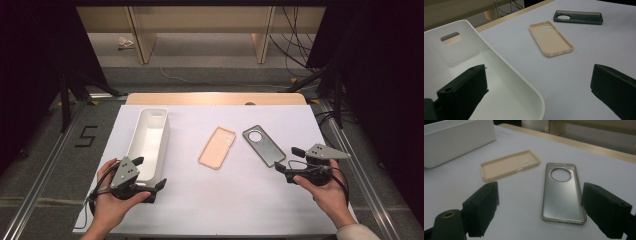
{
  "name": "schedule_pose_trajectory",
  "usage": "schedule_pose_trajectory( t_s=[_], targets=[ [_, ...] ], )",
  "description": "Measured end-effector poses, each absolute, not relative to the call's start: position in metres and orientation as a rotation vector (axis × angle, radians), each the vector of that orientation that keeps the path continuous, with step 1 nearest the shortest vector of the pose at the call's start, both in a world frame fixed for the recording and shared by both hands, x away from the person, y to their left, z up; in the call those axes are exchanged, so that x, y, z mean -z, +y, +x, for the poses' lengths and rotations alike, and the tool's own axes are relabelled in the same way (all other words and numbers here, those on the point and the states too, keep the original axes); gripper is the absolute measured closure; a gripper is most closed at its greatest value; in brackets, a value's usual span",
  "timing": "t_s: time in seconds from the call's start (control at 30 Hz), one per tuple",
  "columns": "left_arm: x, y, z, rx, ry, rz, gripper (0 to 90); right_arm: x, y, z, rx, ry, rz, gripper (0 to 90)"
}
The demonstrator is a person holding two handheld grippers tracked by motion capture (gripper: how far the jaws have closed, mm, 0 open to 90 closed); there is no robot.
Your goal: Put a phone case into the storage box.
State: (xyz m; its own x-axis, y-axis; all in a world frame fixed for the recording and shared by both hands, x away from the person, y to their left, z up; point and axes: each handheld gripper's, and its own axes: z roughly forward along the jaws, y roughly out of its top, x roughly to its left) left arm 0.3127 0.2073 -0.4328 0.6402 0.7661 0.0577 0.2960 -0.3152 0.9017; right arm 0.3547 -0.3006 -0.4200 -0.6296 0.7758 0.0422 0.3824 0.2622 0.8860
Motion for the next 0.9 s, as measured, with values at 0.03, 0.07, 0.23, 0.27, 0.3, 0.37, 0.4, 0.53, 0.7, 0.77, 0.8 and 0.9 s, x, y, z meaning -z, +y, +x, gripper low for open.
schedule_pose_trajectory(
  t_s=[0.03, 0.07, 0.23, 0.27, 0.3, 0.37, 0.4, 0.53, 0.7, 0.77, 0.8, 0.9],
  targets=[
    [0.433, 0.208, 0.313, -0.608, 0.840, 1.888, 0.1, 0.420, -0.300, 0.355, -1.325, 2.136, 1.051, 16.1],
    [0.433, 0.208, 0.313, -0.608, 0.840, 1.888, 0.2, 0.420, -0.300, 0.355, -1.325, 2.136, 1.051, 16.1],
    [0.433, 0.207, 0.313, -0.608, 0.840, 1.888, 0.1, 0.420, -0.301, 0.355, -1.320, 2.132, 1.055, 16.2],
    [0.433, 0.207, 0.313, -0.608, 0.840, 1.888, 0.1, 0.420, -0.301, 0.355, -1.320, 2.132, 1.055, 16.2],
    [0.433, 0.207, 0.313, -0.607, 0.840, 1.887, 0.1, 0.420, -0.302, 0.357, -1.318, 2.125, 1.064, 16.5],
    [0.433, 0.207, 0.313, -0.608, 0.841, 1.886, 0.2, 0.421, -0.303, 0.358, -1.312, 2.118, 1.070, 17.5],
    [0.433, 0.207, 0.313, -0.608, 0.841, 1.886, 0.2, 0.422, -0.305, 0.362, -1.298, 2.113, 1.092, 29.0],
    [0.433, 0.207, 0.313, -0.607, 0.842, 1.885, 0.3, 0.426, -0.308, 0.373, -1.258, 2.109, 1.134, 54.8],
    [0.433, 0.207, 0.313, -0.607, 0.843, 1.886, 0.5, 0.433, -0.311, 0.390, -1.131, 2.135, 1.207, 84.0],
    [0.433, 0.207, 0.313, -0.610, 0.839, 1.885, 0.5, 0.436, -0.311, 0.399, -1.088, 2.143, 1.222, 89.1],
    [0.432, 0.207, 0.313, -0.610, 0.838, 1.884, 0.5, 0.436, -0.311, 0.399, -1.088, 2.143, 1.222, 89.1],
    [0.433, 0.207, 0.313, -0.610, 0.841, 1.883, 0.5, 0.441, -0.311, 0.417, -1.025, 2.138, 1.267, 90.0]
  ],
)
